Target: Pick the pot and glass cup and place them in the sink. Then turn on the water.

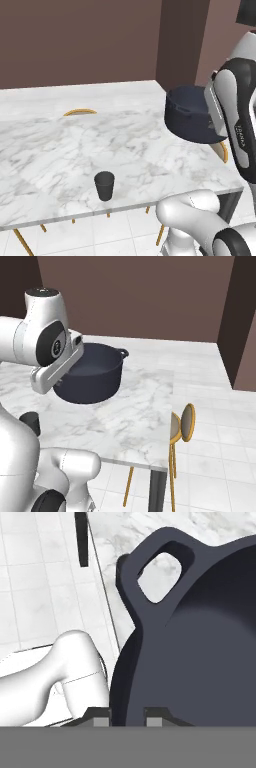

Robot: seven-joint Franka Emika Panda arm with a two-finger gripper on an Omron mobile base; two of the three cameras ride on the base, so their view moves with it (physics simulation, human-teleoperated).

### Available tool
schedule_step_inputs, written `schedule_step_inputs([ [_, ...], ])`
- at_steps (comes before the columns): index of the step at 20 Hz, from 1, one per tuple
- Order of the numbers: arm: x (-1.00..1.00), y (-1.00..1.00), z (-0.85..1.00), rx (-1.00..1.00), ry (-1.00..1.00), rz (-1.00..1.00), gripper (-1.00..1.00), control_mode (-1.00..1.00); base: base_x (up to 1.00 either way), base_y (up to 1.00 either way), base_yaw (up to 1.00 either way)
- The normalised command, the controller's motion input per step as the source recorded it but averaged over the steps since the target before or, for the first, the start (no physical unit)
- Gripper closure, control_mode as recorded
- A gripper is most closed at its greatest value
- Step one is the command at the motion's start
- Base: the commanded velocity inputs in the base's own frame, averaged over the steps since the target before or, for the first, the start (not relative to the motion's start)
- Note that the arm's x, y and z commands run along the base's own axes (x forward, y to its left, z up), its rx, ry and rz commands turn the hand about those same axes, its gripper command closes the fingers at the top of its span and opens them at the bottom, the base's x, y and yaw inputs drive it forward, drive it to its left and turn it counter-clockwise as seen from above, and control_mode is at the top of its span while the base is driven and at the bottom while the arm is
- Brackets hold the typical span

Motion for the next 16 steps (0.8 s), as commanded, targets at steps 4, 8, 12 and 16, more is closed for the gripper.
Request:
schedule_step_inputs([
  [4, -0.01, 0.02, 0.34, 0.0, 0.0, 0.1, 1.0, -1.0, 0.0, 0.0, 0.0],
  [8, 0.0, 0.01, 0.13, 0.0, 0.0, 0.03, 1.0, -1.0, 0.0, 0.0, 0.0],
  [12, 0.0, 0.01, 0.01, 0.0, 0.0, 0.01, 1.0, -1.0, 0.0, 0.0, 0.0],
  [16, 0.0, 0.05, 0.0, -0.01, 0.0, 0.0, 1.0, -1.0, 0.0, 0.0, 0.0],
])
